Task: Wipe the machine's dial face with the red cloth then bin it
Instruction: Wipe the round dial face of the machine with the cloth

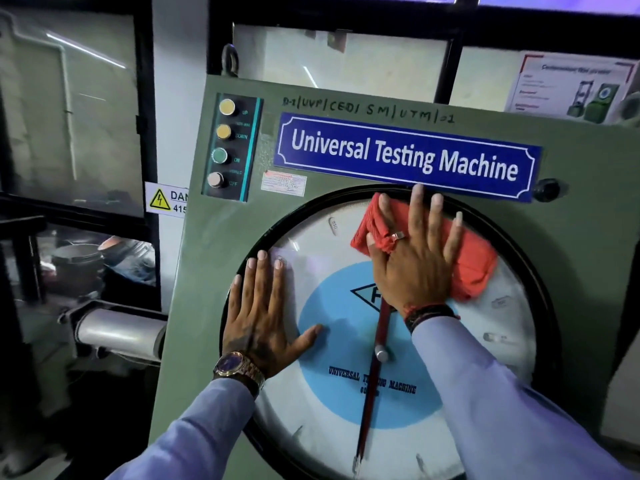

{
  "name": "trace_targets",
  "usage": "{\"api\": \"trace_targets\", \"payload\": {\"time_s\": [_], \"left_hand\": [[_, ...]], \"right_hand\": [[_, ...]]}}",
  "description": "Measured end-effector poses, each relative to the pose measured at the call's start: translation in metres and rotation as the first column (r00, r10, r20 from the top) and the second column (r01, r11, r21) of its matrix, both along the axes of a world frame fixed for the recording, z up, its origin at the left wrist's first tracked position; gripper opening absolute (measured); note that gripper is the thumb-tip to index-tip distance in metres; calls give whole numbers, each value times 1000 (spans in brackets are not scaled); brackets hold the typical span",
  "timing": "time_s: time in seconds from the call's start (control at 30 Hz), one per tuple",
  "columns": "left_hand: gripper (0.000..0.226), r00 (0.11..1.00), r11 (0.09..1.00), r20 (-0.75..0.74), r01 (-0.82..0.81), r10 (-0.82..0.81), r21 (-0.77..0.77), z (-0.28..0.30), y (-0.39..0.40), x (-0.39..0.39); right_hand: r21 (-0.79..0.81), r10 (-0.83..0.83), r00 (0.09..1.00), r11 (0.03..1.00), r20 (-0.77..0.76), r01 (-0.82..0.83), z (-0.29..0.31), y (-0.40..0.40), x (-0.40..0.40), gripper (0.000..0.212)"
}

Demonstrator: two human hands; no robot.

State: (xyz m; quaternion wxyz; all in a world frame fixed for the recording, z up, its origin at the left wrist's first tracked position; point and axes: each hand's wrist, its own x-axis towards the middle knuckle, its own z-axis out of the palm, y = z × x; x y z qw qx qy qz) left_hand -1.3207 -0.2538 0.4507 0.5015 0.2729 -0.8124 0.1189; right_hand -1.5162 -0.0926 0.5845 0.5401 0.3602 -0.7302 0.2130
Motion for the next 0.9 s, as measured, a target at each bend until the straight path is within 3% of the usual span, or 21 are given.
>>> {"api": "trace_targets", "payload": {"time_s": [0.1, 0.23, 0.43, 0.6, 0.73, 0.83, 0.9], "left_hand": [[124, 1000, 1000, 13, -5, 5, 5, 3, -6, 6], [129, 1000, 1000, 28, -5, 5, 16, 4, -11, 13], [131, 998, 997, 62, -23, 19, 68, 1, -2, 17], [132, 999, 1000, 46, 26, -27, 6, 9, 16, -4], [131, 996, 997, 58, 72, -72, 5, 24, 23, -24], [126, 996, 998, 58, 62, -62, -2, 30, 20, -31], [120, 998, 999, 51, 42, -42, 1, 31, 18, -33]], "right_hand": [[-41, 42, 999, 998, 6, -42, 8, -38, 24, 73], [126, 167, 981, 980, -94, -155, -14, -72, 58, 70], [262, 204, 969, 951, -137, -163, -61, -38, 45, 78], [160, 69, 996, 985, -51, -60, -79, 26, 5, 79], [19, -52, 997, 999, 61, 51, -41, 52, -24, 71], [-66, -56, 995, 996, 83, 62, -10, 34, -19, 68], [-36, -9, 1000, 999, 30, 10, 1, 8, -4, 67]]}}
